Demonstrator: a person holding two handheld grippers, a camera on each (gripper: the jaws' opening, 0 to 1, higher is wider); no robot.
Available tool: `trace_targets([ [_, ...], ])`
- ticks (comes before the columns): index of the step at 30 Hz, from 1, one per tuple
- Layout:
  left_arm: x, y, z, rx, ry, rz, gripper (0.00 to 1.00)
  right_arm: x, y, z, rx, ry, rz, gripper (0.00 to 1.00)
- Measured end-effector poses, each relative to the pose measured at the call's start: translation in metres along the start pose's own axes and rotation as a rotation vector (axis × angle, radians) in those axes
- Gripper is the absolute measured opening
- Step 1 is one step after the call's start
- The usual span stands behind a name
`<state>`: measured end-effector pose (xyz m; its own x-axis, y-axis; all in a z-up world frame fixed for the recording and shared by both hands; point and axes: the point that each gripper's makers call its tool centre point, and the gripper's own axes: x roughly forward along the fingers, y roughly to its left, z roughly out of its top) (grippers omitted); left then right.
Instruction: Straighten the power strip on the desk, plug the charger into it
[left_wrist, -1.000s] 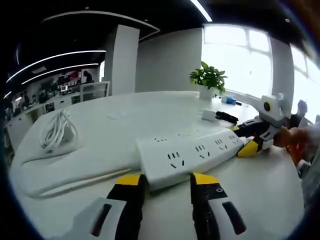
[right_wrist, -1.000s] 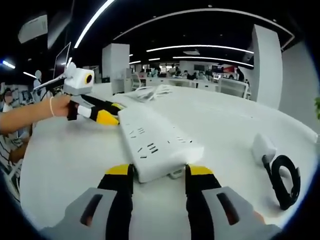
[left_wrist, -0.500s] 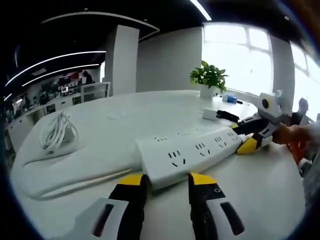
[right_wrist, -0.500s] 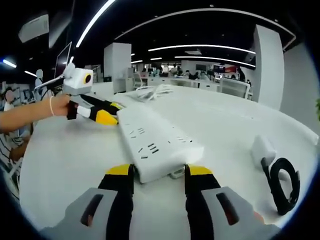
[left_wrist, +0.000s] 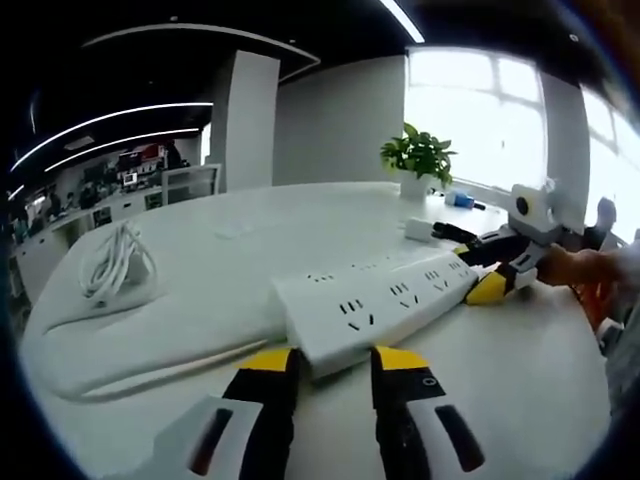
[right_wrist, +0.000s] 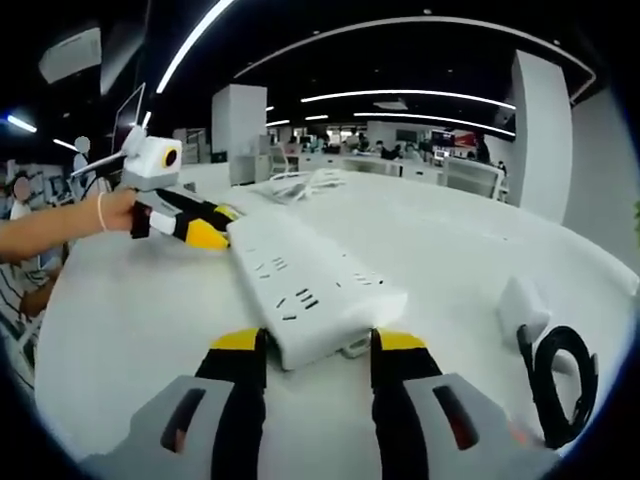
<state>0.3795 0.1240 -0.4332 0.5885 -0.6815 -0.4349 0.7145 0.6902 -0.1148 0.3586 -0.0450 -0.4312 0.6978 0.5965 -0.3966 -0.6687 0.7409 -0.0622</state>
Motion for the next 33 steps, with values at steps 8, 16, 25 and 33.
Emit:
trace_targets([
  [8,0.002,-0.002,0.0,0.001,-0.002,0.007,0.27,0.001,-0.005,-0.001,-0.011,-0.003,0.013,0.41],
  [16,0.002,-0.005,0.001,0.002,0.0,0.008,0.27,0.001,-0.01,-0.001,-0.025,-0.005,0.036,0.41],
  [25,0.003,-0.008,0.001,-0.001,-0.005,0.004,0.27,0.003,-0.017,0.0,-0.035,-0.007,0.067,0.41],
  [33,0.004,-0.01,0.002,0.002,-0.005,0.004,0.26,0.006,-0.025,0.001,-0.05,-0.013,0.1,0.41],
])
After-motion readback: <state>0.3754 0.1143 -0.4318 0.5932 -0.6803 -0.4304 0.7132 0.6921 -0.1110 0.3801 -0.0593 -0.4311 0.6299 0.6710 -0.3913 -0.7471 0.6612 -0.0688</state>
